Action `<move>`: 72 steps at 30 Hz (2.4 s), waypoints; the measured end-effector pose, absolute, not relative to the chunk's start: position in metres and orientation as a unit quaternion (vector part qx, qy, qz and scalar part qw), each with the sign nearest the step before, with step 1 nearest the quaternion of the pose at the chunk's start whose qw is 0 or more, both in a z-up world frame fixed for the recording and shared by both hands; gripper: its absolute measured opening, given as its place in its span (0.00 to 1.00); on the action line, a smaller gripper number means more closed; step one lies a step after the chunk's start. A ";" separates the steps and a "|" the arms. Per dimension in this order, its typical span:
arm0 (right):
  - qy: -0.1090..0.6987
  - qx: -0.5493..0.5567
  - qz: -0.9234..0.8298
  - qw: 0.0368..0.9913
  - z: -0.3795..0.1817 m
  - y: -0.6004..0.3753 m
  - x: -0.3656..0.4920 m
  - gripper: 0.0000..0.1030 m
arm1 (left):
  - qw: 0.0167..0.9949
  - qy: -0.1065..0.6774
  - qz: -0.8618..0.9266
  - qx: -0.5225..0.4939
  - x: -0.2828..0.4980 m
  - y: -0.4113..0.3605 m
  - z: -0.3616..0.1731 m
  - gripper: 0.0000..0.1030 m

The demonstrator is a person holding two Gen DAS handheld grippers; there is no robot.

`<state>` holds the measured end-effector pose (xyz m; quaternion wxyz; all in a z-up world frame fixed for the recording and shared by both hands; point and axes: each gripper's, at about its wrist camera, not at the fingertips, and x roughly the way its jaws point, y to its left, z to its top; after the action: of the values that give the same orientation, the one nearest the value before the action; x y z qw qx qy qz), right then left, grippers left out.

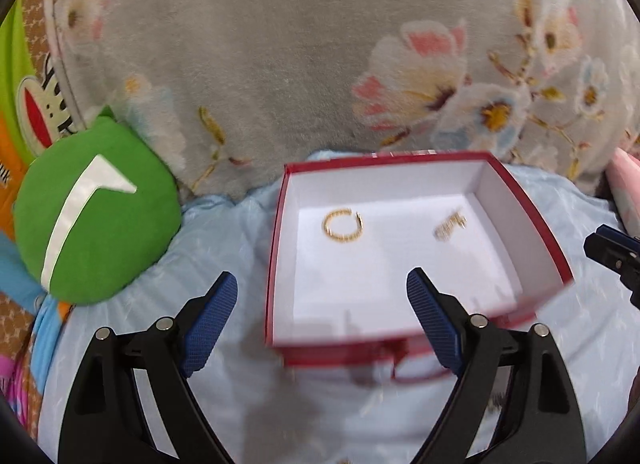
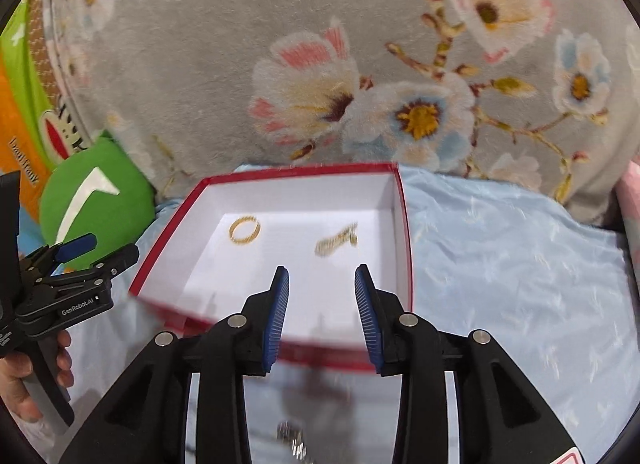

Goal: Organize jewelry
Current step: 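Withdraw both grippers from the box back toward the remaining jewelry, then grasp the black bead bracelet with the left gripper while the right gripper grasps the silver watch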

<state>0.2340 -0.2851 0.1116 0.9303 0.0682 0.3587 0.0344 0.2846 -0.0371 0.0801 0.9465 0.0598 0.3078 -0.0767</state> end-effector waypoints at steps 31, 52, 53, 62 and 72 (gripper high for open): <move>0.426 0.104 -0.005 0.899 0.009 -0.253 0.067 0.35 | 0.884 0.457 -0.092 -0.045 0.140 -0.035 -0.058 0.71; 0.434 0.091 0.000 0.896 0.001 -0.261 0.107 0.35 | 0.894 0.433 -0.108 -0.026 0.133 -0.027 -0.049 0.06; 0.435 0.088 0.002 0.896 0.000 -0.261 0.112 0.35 | 0.896 0.430 -0.109 -0.025 0.131 -0.024 -0.046 0.06; 0.458 0.064 0.020 0.887 -0.025 -0.249 0.157 0.35 | 0.901 0.416 -0.117 -0.030 0.123 -0.011 -0.029 0.06; 0.472 0.061 0.024 0.879 -0.036 -0.245 0.171 0.12 | 0.902 0.416 -0.115 -0.029 0.124 -0.009 -0.029 0.06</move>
<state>0.1709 -0.2450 -0.0355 0.8790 0.0615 0.4721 0.0243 0.1235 -0.0090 -0.0292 0.9015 -0.0288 0.4161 -0.1153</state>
